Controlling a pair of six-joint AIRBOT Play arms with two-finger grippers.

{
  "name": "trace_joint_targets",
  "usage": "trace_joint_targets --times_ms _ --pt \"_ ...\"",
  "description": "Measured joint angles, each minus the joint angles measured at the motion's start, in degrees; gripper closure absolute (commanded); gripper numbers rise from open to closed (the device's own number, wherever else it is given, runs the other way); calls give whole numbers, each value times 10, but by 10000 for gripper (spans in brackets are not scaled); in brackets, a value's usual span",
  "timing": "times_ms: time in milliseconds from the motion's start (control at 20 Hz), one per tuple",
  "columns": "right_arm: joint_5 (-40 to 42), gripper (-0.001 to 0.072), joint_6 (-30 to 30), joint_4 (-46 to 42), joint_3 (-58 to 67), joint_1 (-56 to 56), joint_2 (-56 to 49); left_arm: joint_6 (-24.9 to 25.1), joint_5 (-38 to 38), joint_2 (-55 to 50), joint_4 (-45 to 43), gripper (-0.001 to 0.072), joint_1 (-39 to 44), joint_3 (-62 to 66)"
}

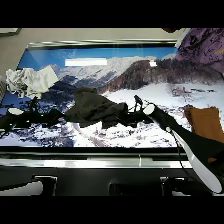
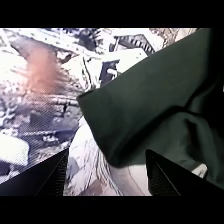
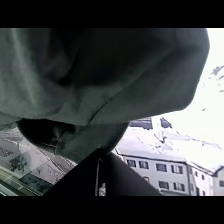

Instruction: Fold the clothes and pants, and hang the long-sleeved shirts on hangers.

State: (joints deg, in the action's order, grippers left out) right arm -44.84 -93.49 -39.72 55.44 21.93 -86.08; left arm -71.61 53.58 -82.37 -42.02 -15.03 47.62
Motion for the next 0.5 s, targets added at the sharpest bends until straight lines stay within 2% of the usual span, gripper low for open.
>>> trace_joint_targets --times_ms 50,100,150,200,350,500 --pt "-2 686 -1 -1 0 0 3 5 -11 -8 9 195 5 0" --pt "-4 686 -2 -2 0 0 6 8 -18 -15 19 260 11 0" --pt "-6 686 -3 -3 0 0 10 10 -27 -21 27 401 17 -1" --pt "-8 686 -5 -4 0 0 15 12 -37 -27 27 697 23 -1" --pt "-13 687 -26 -31 0 0 40 16 -59 -35 32 690 34 3" --pt "-17 687 -65 -104 1 0 84 25 -66 -16 40 692 37 36"
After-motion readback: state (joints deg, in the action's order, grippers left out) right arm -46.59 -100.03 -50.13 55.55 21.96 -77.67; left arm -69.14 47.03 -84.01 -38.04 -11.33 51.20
